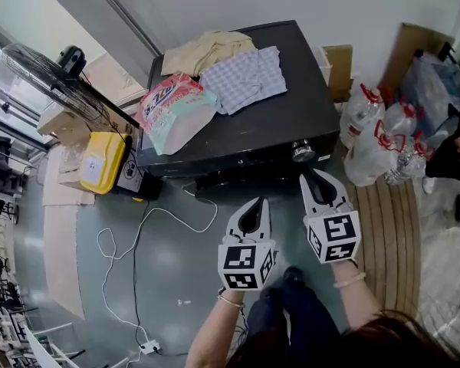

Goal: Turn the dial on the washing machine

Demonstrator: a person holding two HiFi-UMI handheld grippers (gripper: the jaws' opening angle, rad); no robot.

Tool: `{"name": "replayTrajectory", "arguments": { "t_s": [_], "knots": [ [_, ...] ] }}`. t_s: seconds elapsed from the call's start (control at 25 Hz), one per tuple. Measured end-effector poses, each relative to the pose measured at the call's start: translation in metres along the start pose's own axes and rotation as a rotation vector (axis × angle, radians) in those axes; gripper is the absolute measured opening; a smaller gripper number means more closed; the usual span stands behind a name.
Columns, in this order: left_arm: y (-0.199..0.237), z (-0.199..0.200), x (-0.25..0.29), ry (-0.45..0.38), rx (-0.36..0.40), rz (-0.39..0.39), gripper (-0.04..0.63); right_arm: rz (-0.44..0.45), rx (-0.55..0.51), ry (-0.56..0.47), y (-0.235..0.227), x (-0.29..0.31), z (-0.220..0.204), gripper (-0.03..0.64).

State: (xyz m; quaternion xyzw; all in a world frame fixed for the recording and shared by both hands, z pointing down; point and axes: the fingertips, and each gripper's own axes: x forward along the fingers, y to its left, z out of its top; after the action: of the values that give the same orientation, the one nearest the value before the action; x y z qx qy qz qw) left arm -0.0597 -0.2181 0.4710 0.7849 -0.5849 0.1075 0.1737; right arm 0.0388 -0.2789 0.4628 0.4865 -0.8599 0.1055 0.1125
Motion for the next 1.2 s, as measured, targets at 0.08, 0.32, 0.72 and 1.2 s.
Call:
{"name": "replayTrajectory", "arguments": {
  "t_s": [0.08, 0.32, 0.72, 1.2],
  "knots": [
    [-0.004, 0.005, -0.005, -0.001, 0.002, 0.000, 0.015, 0.009, -0.003, -0.004, 0.003, -0.006, 0.006, 0.081],
    [-0.015, 0.021, -0.021, -0.005, 0.005, -0.002, 0.014, 0.029, -0.010, -0.014, 0.008, -0.022, 0.025, 0.055],
    [-0.026, 0.046, -0.048, -0.023, 0.037, -0.010, 0.015, 0.042, -0.032, -0.036, 0.022, -0.053, 0.052, 0.035],
    [-0.039, 0.078, -0.090, -0.065, 0.082, -0.037, 0.014, 0.024, -0.040, -0.059, 0.050, -0.096, 0.074, 0.031]
  ]
}}
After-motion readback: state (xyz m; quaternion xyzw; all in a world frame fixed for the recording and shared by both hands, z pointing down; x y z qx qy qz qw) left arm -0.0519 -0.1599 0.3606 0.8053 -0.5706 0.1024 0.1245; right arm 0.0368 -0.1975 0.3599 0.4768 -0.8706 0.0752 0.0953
